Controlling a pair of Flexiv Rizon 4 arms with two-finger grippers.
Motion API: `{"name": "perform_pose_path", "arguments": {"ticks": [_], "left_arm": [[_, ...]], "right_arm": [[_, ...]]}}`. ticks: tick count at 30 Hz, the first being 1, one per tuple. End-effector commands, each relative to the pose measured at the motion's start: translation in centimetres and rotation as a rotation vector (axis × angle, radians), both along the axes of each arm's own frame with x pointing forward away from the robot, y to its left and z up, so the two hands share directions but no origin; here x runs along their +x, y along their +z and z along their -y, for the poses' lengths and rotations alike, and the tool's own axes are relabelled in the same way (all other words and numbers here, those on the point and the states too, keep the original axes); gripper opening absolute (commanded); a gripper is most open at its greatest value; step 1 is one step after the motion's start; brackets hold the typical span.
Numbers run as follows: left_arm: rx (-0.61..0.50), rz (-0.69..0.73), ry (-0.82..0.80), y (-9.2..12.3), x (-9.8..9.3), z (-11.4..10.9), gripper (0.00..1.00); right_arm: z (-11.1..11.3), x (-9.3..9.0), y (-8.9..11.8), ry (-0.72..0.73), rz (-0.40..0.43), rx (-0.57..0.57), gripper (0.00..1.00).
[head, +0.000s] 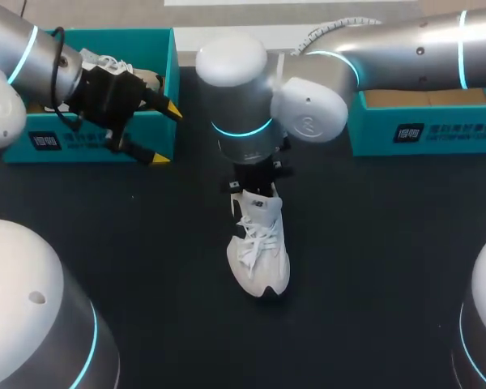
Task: Take the shoe out of the shoebox, open the shoe tongue, remove and reinsert the insole, then place the shoe into the shoebox
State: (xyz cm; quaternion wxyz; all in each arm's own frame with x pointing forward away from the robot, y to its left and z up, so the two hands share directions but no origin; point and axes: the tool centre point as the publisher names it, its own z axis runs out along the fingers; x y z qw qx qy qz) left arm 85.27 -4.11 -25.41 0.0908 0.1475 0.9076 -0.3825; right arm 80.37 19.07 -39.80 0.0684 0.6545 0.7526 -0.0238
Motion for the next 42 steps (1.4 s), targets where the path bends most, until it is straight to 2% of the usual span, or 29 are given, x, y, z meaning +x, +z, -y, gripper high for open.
{"name": "perform_pose_path", "arguments": {"ticks": [1,8,11,15,20,26,29,37,39,42], "left_arm": [[0.002,0.0,0.0,0.0,0.0,0.0,1.0],[0.002,0.0,0.0,0.0,0.0,0.0,1.0],[0.002,0.0,0.0,0.0,0.0,0.0,1.0],[0.002,0.0,0.0,0.0,0.0,0.0,1.0],[0.002,0.0,0.0,0.0,0.0,0.0,1.0],[0.002,0.0,0.0,0.0,0.0,0.0,1.0],[0.002,0.0,0.0,0.0,0.0,0.0,1.0],[0.002,0.0,0.0,0.0,0.0,0.0,1.0],[0.002,0.0,0.0,0.0,0.0,0.0,1.0],[0.002,0.0,0.0,0.0,0.0,0.0,1.0]], "right_arm": [[0.2,0.3,-0.2,0.007,0.001,0.003,0.0],[0.2,0.3,2.6,0.029,0.072,-0.052,0.0],[0.4,0.8,2.8,0.032,0.108,-0.081,0.0],[0.6,1.7,1.8,0.065,0.149,-0.151,0.0],[0.7,2.7,-0.1,0.084,0.123,-0.182,0.0],[0.3,3.3,-2.2,0.108,0.072,-0.139,0.0],[-0.4,3.3,-2.6,0.133,0.067,-0.109,0.0],[-1.2,3.1,-1.7,0.179,0.086,-0.023,0.0],[-1.3,3.1,-1.0,0.184,0.096,-0.03,0.0],[-0.9,3.2,1.0,0.171,0.156,-0.053,0.0]]}}
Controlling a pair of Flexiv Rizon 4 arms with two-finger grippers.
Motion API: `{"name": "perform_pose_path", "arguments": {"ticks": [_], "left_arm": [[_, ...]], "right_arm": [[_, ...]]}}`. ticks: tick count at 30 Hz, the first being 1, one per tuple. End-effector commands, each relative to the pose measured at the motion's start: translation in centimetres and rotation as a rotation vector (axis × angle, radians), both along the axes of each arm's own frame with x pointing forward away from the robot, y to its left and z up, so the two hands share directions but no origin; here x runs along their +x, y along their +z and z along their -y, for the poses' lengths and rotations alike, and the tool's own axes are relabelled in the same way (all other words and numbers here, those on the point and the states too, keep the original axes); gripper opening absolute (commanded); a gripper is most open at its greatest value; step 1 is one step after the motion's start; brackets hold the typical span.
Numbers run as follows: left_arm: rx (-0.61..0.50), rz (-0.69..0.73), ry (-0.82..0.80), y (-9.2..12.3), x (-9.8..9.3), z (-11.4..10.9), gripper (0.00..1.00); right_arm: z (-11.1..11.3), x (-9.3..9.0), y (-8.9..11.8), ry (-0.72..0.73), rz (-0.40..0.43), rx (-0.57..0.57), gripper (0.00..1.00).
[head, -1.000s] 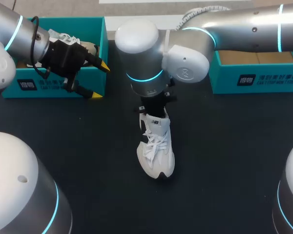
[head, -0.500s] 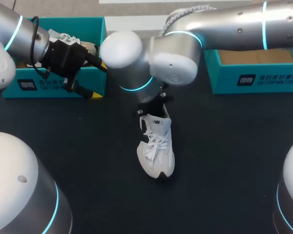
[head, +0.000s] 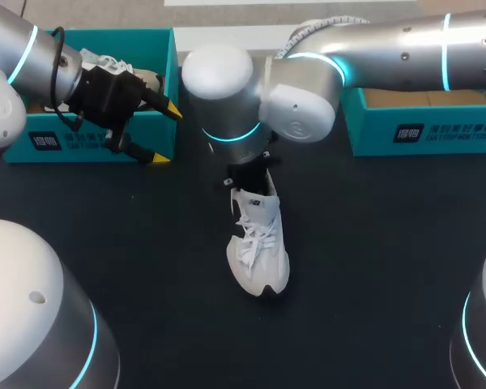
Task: Take the shoe out of the shoebox, open the shoe tongue, remove and reinsert the insole, then place the shoe into the shoebox
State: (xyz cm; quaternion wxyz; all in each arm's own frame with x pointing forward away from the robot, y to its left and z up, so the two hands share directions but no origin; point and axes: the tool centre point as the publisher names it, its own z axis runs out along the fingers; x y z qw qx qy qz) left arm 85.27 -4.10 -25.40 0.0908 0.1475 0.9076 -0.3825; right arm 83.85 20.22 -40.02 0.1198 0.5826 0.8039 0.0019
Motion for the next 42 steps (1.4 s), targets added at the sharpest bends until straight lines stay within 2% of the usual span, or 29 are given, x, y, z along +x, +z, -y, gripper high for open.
{"name": "perform_pose_path", "arguments": {"ticks": [1,4,7,13,19,24,29,32,33,34,42], "left_arm": [[0.002,0.0,0.0,0.0,0.0,0.0,1.0],[0.002,0.0,0.0,0.0,0.0,0.0,1.0],[0.002,0.0,0.0,0.0,0.0,0.0,1.0],[0.002,0.0,0.0,0.0,0.0,0.0,1.0],[0.002,0.0,0.0,0.0,0.0,0.0,1.0],[0.002,0.0,0.0,0.0,0.0,0.0,1.0],[0.002,0.0,0.0,0.0,0.0,0.0,1.0],[0.002,0.0,0.0,0.0,0.0,0.0,1.0],[0.002,0.0,0.0,0.0,0.0,0.0,1.0],[0.002,0.0,0.0,0.0,0.0,0.0,1.0],[0.002,0.0,0.0,0.0,0.0,0.0,1.0]], "right_arm": [[0.3,-0.2,1.6,-0.011,0.069,-0.018,0.0],[0.4,0.4,3.3,-0.011,0.142,-0.047,0.0],[0.3,1.0,3.5,0.004,0.153,-0.055,0.0],[0.4,1.8,0.4,0.033,0.095,-0.042,0.0],[0.0,1.3,-1.4,0.046,0.031,-0.013,0.0],[0.2,0.2,0.3,0.027,-0.029,-0.01,0.0],[0.7,-1.5,3.6,-0.044,-0.165,0.07,0.0],[0.9,-2.9,4.7,-0.135,-0.334,0.093,0.0],[1.0,-3.4,4.7,-0.154,-0.406,0.059,0.0],[1.2,-3.8,5.2,-0.191,-0.358,0.046,0.0],[1.2,-3.8,5.2,-0.191,-0.358,0.046,0.0]]}}
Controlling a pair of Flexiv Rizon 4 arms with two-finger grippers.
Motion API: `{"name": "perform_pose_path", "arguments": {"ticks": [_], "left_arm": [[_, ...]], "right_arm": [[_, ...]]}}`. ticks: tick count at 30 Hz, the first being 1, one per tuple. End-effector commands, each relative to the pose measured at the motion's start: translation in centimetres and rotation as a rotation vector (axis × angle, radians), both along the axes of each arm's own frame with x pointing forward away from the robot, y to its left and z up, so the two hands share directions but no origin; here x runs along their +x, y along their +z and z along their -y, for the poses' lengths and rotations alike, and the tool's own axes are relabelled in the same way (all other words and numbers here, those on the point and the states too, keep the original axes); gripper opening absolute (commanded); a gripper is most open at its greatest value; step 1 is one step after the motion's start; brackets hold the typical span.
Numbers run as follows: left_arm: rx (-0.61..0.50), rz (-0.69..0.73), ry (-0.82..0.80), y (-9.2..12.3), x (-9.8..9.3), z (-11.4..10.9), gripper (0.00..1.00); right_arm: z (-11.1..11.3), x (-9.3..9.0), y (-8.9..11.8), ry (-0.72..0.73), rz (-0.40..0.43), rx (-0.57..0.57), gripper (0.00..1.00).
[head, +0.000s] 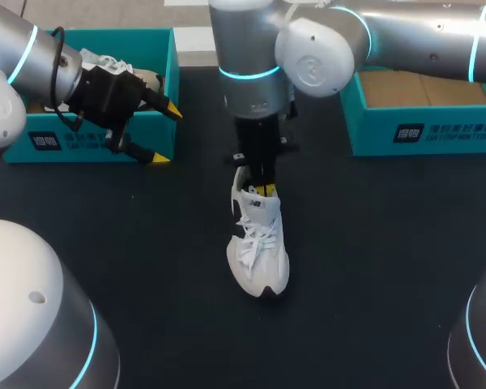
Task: Take the shoe out of the shoebox, open the shoe tongue, remove and reinsert the insole, then place the shoe into the shoebox
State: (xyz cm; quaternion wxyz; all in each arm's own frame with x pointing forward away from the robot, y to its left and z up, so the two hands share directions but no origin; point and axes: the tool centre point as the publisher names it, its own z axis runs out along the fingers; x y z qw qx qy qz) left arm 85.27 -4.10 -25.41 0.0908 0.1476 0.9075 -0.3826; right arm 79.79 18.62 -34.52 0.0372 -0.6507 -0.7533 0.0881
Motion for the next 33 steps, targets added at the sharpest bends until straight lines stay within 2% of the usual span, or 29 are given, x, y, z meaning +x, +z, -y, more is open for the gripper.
{"name": "perform_pose_path", "arguments": {"ticks": [1,4,8,15,16,17,18,22,33], "left_arm": [[0.002,0.0,0.0,0.0,0.0,0.0,1.0],[0.002,0.0,0.0,0.0,0.0,0.0,1.0],[0.002,0.0,0.0,0.0,0.0,0.0,1.0],[0.002,0.0,0.0,0.0,0.0,0.0,1.0],[0.002,0.0,0.0,0.0,0.0,0.0,1.0],[0.002,0.0,0.0,0.0,0.0,0.0,1.0],[0.002,0.0,0.0,0.0,0.0,0.0,1.0],[0.002,0.0,0.0,0.0,0.0,0.0,1.0],[0.002,0.0,0.0,0.0,0.0,0.0,1.0]], "right_arm": [[-0.4,0.3,-0.2,0.001,-0.011,-0.008,0.0],[-0.4,0.3,-0.2,0.001,-0.011,-0.008,0.0],[-2.0,0.0,-0.2,-0.003,-0.045,-0.016,0.0],[-2.2,-1.9,-0.5,-0.095,-0.097,0.009,0.0],[-2.2,-2.2,-0.6,-0.132,-0.101,0.001,0.03],[-2.2,-2.4,-0.7,-0.135,-0.101,0.009,0.28],[-2.2,-2.6,-0.8,-0.136,-0.102,0.022,1.0],[-1.8,-3.0,-1.5,-0.191,-0.102,0.051,1.0],[-1.5,-2.5,-1.6,-0.162,-0.099,0.042,1.0]]}}
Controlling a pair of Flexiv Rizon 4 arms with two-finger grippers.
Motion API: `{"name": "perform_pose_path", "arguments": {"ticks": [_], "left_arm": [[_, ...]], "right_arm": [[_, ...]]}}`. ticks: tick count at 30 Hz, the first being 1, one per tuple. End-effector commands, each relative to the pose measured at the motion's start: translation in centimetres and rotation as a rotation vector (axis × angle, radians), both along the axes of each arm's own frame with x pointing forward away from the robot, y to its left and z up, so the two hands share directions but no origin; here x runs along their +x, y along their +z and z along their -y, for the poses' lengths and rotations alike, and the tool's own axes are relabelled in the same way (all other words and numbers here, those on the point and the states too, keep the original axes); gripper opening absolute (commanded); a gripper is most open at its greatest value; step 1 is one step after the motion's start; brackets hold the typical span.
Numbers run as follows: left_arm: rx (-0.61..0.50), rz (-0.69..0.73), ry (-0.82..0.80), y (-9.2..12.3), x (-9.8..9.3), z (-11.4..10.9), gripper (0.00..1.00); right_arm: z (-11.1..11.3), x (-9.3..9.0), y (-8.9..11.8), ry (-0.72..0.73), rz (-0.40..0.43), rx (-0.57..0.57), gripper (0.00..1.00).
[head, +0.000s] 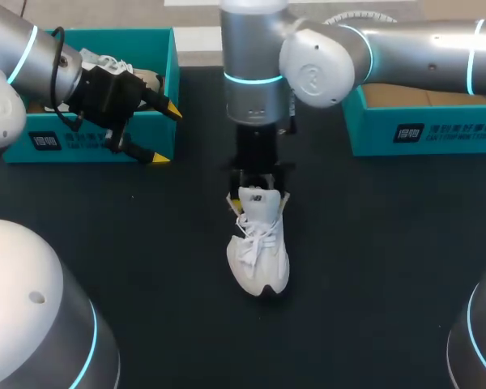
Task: Take the shoe out of the shoebox, open the shoe tongue, remove and reinsert the insole, then place the shoe into the shoebox
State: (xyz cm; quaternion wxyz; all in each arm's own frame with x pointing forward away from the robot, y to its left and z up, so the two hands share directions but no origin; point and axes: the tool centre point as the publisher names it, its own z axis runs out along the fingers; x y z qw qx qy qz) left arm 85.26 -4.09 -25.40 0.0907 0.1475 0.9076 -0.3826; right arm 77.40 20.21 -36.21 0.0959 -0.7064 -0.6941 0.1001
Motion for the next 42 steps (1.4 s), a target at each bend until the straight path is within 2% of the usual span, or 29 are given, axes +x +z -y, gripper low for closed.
{"name": "perform_pose_path", "arguments": {"ticks": [1,11,24,31,42], "left_arm": [[0.002,0.0,0.0,0.0,0.0,0.0,1.0],[0.002,0.0,0.0,0.0,0.0,0.0,1.0],[0.002,0.0,0.0,0.0,0.0,0.0,1.0],[0.002,0.0,0.0,0.0,0.0,0.0,1.0],[0.002,0.0,0.0,0.0,0.0,0.0,1.0]], "right_arm": [[0.2,-0.1,0.1,0.009,-0.001,-0.002,1.0],[0.0,-0.7,-0.5,0.026,-0.03,-0.001,1.0],[0.8,-3.0,1.4,-0.034,-0.031,-0.042,1.0],[0.6,-4.0,2.7,-0.044,-0.009,-0.036,1.0],[0.6,-6.4,6.5,-0.017,0.016,-0.089,1.0]]}}
